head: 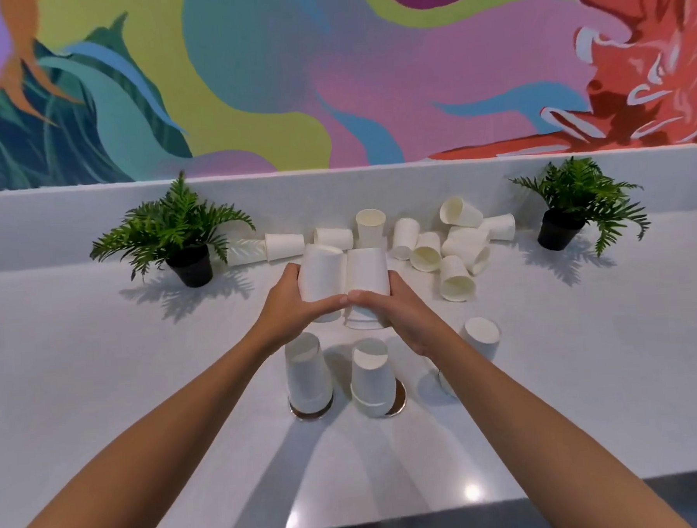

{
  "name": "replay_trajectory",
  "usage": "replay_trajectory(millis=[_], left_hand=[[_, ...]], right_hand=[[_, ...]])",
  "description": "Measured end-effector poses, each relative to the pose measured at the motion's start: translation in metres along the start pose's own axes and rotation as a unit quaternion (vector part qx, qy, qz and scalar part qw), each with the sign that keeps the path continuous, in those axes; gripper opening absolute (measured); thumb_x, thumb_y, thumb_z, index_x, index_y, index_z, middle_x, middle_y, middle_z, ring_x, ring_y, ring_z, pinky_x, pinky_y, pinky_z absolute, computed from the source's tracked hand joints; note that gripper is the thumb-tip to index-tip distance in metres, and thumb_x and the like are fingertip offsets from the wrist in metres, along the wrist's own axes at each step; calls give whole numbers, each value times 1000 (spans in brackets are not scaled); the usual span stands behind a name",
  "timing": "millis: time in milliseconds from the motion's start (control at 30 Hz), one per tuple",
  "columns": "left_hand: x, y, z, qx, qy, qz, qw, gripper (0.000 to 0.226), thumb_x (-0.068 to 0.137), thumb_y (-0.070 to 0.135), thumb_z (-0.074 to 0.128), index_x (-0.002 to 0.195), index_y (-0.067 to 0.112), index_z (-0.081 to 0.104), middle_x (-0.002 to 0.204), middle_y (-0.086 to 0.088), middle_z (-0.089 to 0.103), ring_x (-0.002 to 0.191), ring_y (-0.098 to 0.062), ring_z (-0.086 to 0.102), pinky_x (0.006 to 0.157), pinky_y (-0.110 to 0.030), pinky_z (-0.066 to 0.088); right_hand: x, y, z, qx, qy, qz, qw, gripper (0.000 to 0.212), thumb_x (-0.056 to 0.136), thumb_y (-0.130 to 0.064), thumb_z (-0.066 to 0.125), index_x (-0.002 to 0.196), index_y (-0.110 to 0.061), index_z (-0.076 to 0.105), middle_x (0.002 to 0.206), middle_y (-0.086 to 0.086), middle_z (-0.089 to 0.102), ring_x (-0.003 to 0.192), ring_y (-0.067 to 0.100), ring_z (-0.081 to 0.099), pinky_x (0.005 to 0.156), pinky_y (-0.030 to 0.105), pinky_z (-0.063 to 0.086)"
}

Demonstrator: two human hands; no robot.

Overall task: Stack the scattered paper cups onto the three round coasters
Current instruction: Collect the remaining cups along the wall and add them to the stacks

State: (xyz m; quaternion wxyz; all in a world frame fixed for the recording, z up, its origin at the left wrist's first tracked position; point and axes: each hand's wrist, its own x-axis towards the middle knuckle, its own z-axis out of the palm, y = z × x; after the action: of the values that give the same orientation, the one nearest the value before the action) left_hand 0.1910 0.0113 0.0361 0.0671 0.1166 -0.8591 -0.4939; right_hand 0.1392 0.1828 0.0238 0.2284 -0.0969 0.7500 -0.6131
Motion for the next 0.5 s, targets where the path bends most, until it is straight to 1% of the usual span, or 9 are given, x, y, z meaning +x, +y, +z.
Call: replay_trajectory(millis=[67,167,267,367,500], left_hand=[[-8,-7,-3,6,7,1,1000,79,68,51,79,129,21,39,122,0,54,110,-21,56,92,-41,53],[-20,-13,-6,6,17,13,1000,73,72,48,76,128,19,39,119,0,54,107,-21,56,89,-39,53],[-29,-17,-7,-3,19,19,1000,71,76,45,74,130,18,37,120,0,53,106,-20,54,90,-40,51],[-37,-24,-8,-13,6,29,999,71,76,45,74,130,19,36,119,1,52,106,-19,55,86,-35,50],[-49,-43,-6,-16,-17,31,999,68,76,43,75,127,20,37,120,1,53,107,-19,55,82,-31,47]], right_hand=[[-11,5,5,9,9,-18,1000,71,79,-35,76,134,-24,33,131,2,49,119,22,51,102,43,47],[-27,15,11,-12,12,-41,999,68,78,-27,78,129,-27,33,128,1,50,117,20,51,100,40,47],[-38,25,17,-59,17,-54,997,67,78,-27,78,127,-29,32,123,-2,50,112,17,52,95,35,47],[-45,38,19,-66,34,-59,996,66,76,-25,78,124,-31,33,118,-5,51,109,16,53,91,34,48],[-49,51,19,-43,64,-51,996,69,76,-24,79,125,-29,32,121,-2,51,114,21,53,97,40,48]])
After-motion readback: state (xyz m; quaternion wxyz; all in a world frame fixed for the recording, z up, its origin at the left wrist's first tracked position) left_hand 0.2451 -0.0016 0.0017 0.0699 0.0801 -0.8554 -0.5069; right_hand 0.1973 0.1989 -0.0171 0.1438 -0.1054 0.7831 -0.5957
